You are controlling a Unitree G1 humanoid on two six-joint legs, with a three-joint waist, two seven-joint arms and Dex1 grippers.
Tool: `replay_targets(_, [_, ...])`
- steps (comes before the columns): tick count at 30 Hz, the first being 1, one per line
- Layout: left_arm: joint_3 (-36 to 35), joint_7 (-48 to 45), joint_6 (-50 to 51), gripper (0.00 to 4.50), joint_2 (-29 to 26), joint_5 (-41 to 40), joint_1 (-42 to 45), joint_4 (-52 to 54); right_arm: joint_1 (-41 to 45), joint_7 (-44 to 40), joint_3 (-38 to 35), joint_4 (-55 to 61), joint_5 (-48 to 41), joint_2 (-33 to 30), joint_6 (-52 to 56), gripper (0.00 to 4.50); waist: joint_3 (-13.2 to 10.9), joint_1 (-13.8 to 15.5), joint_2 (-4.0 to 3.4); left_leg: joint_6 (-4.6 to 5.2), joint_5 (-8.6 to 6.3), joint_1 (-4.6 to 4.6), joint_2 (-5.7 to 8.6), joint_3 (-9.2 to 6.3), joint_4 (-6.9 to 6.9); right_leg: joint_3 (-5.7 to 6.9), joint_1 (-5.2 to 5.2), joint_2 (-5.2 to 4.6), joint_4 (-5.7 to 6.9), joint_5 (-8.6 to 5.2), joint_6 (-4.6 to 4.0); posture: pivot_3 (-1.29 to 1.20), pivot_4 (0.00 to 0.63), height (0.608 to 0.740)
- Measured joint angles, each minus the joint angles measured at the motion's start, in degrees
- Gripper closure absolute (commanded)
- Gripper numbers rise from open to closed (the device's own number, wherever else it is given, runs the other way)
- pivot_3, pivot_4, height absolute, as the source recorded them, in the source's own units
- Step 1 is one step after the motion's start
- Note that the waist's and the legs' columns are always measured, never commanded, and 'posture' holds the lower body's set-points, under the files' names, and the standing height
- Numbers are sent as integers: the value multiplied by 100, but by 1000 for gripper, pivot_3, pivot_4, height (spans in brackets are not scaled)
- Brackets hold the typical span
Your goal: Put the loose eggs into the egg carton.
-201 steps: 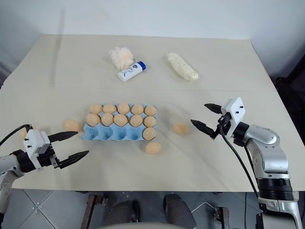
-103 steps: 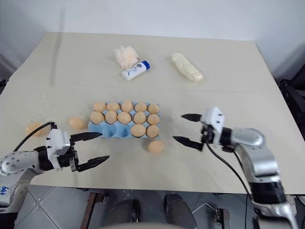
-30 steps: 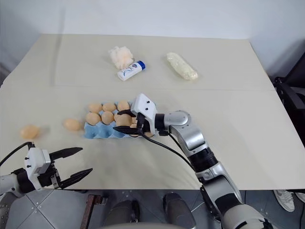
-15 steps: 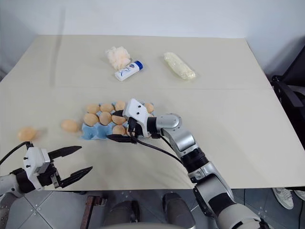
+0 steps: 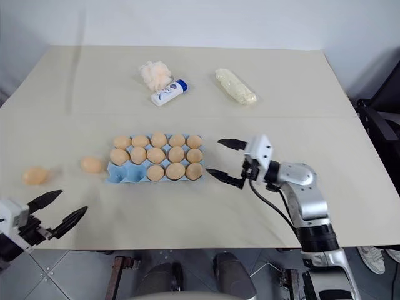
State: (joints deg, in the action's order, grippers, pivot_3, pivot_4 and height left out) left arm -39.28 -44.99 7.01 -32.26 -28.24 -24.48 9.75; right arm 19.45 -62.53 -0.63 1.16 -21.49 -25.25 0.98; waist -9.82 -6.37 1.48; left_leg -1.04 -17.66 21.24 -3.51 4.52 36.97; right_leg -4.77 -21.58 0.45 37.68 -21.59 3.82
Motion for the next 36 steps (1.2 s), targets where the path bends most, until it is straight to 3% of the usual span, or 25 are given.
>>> replay_targets(11, [-124,660,97,0,272,-186,621,-165,-347,-444,31,220,-201,-378,-217,34,0,146,15,-1,4,-6,1,0,10,-2,9,-2,7,1,-1,0,150,740])
replay_targets(13, [353,1183,515,0,135,-111,1795,-203,-400,-504,132,363,-213,-467,-162,34,-3,298,22,-6,10,-3,1,-14,17,14,8,-1,16,1,-1,0,150,740])
replay_targets(17, [892,1593,816,0,-9,198,2728,-608,-490,-541,277,539,-218,-470,-157,34,-2,300,22,-6,9,-3,2,-9,15,11,8,-1,16,2,0,0,150,740])
replay_targets(21, [1529,1723,975,0,-18,532,3257,-1059,-480,-466,396,549,-212,-409,-144,34,-2,283,23,-9,10,-2,-1,-7,13,12,1,1,18,2,0,0,150,740])
replay_targets(28, [1795,1829,860,0,-45,965,3620,-1771,-434,-252,479,554,-211,-307,-110,34,-2,296,23,-10,11,-3,-1,-6,19,12,2,0,23,2,0,0,150,740])
replay_targets(31, [1783,1880,921,589,-44,982,3592,-1901,-431,-178,479,553,-211,-304,-109,0,-2,310,23,-10,11,-3,-1,-6,20,12,1,0,27,2,0,0,150,740])
replay_targets(36, [1783,1799,950,2079,-45,979,3492,-1937,-385,-95,479,551,-210,-269,-110,0,-2,317,23,-11,11,-3,-1,-7,21,13,1,-1,29,2,0,0,150,740])
